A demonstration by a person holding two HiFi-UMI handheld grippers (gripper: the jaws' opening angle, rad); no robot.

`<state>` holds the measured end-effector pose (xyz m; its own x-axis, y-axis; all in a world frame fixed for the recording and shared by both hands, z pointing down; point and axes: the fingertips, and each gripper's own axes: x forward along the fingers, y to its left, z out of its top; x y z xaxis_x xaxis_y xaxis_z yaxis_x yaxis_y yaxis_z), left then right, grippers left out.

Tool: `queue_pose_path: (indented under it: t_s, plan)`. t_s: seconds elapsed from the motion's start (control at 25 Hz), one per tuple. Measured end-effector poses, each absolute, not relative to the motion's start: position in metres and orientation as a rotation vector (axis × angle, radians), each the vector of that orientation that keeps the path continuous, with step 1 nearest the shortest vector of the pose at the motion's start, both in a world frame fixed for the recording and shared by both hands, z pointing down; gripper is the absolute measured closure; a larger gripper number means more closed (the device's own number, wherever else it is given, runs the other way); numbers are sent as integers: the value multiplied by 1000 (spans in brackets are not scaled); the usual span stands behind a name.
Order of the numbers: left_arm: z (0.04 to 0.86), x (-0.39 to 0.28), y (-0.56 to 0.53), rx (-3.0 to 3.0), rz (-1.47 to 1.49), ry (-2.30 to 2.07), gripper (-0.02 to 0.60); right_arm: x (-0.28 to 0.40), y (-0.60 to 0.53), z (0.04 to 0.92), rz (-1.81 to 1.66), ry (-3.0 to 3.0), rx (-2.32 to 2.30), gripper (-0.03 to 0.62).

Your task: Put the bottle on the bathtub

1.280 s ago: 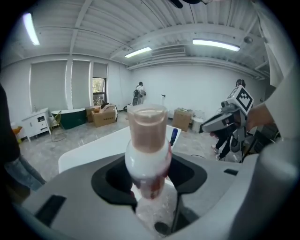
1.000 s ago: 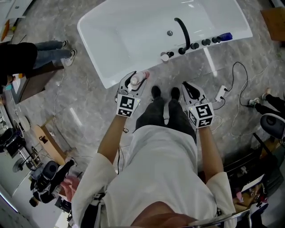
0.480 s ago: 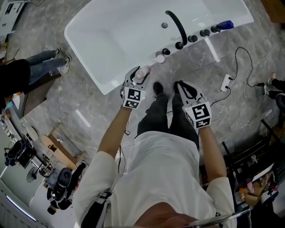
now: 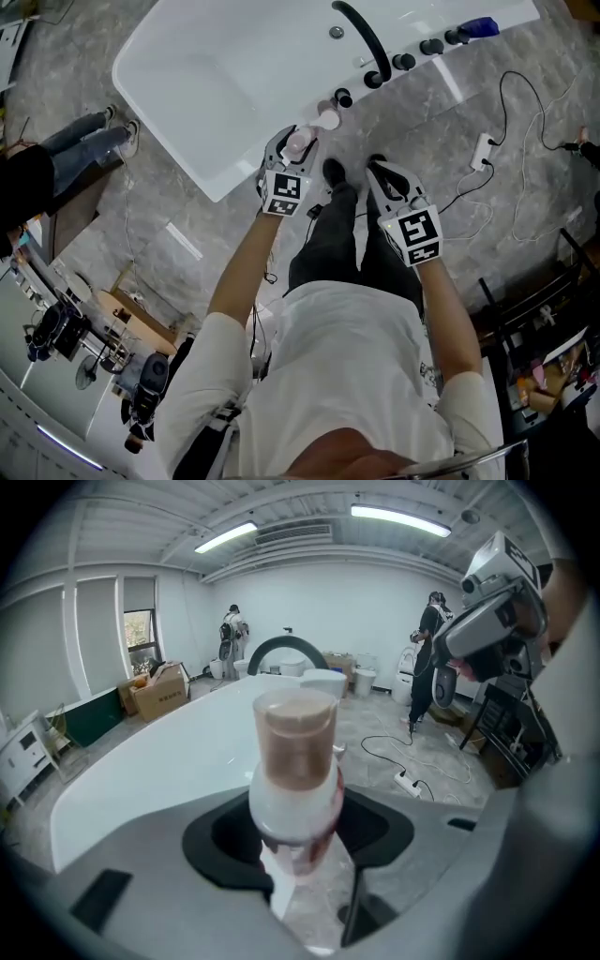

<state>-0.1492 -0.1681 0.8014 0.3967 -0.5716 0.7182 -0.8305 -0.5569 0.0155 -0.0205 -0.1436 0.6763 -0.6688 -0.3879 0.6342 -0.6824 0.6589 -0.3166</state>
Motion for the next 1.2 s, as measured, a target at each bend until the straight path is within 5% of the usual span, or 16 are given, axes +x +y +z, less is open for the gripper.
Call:
queue_pose_path:
  t_s: [1.2]
  plan:
    - [850, -154, -174, 2272, 977, -1266, 351, -32, -119, 701, 790, -2313, 766, 553]
